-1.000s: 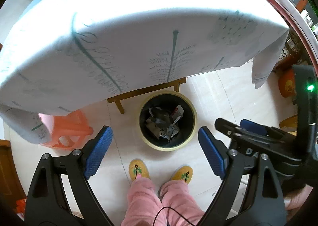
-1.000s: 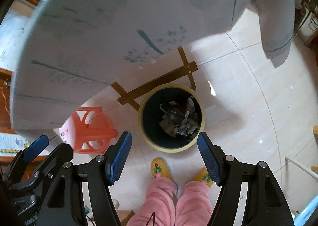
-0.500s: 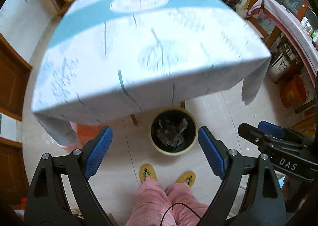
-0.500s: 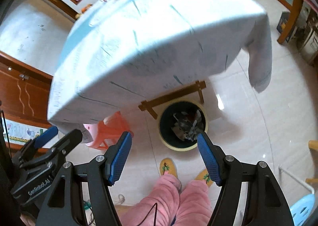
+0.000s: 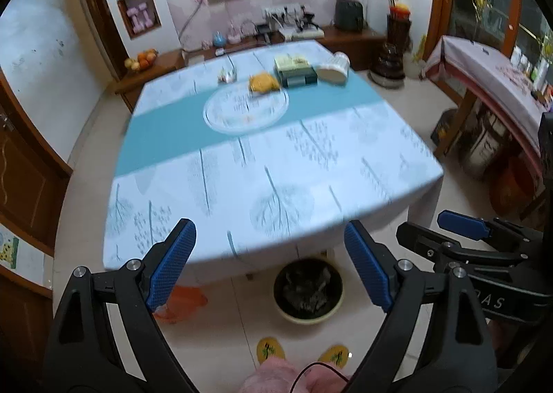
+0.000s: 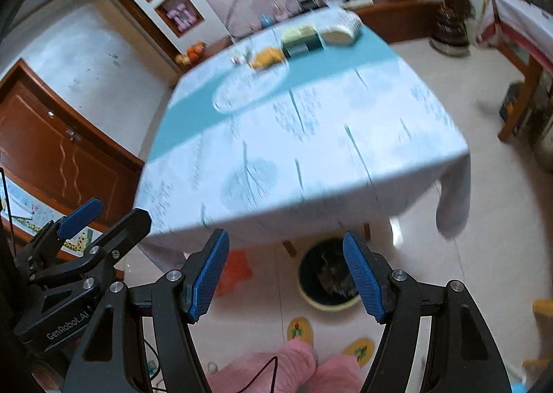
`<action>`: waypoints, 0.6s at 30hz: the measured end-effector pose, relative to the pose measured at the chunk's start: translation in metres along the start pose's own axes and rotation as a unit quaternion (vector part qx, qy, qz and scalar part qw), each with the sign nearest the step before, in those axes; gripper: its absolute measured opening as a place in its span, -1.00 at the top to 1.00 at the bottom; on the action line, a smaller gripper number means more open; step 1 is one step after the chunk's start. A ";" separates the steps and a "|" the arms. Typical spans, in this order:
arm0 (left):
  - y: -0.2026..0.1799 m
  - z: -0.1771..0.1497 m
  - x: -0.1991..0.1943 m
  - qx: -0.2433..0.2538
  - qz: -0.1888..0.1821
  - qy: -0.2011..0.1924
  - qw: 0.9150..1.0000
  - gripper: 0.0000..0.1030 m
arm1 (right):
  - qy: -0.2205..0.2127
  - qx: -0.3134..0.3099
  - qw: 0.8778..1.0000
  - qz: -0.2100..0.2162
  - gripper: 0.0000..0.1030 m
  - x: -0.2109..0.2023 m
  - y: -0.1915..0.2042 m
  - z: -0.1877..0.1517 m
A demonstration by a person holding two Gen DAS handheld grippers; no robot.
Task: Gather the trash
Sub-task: 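Raise both open tools back above the table items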
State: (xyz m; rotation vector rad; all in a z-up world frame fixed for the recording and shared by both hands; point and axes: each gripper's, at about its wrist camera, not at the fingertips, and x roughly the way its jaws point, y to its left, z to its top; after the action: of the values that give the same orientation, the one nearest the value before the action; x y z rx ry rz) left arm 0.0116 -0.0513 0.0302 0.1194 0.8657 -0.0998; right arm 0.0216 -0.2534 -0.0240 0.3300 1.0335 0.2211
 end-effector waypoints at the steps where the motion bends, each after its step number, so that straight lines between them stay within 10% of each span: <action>1: 0.003 0.005 -0.002 -0.002 0.000 -0.004 1.000 -0.67 | -0.008 -0.007 1.000 -0.001 -0.35 -0.005 0.004 0.008; 18: 0.098 0.156 0.063 -0.029 -0.018 -0.008 0.999 -0.68 | -0.054 -0.020 0.998 -0.013 -0.35 0.034 0.054 0.165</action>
State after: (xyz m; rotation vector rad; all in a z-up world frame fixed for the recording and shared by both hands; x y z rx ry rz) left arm 0.1833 0.0209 0.0888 0.0475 0.8545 -0.1095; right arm 0.1801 -0.2192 0.0459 0.2891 0.9257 0.1977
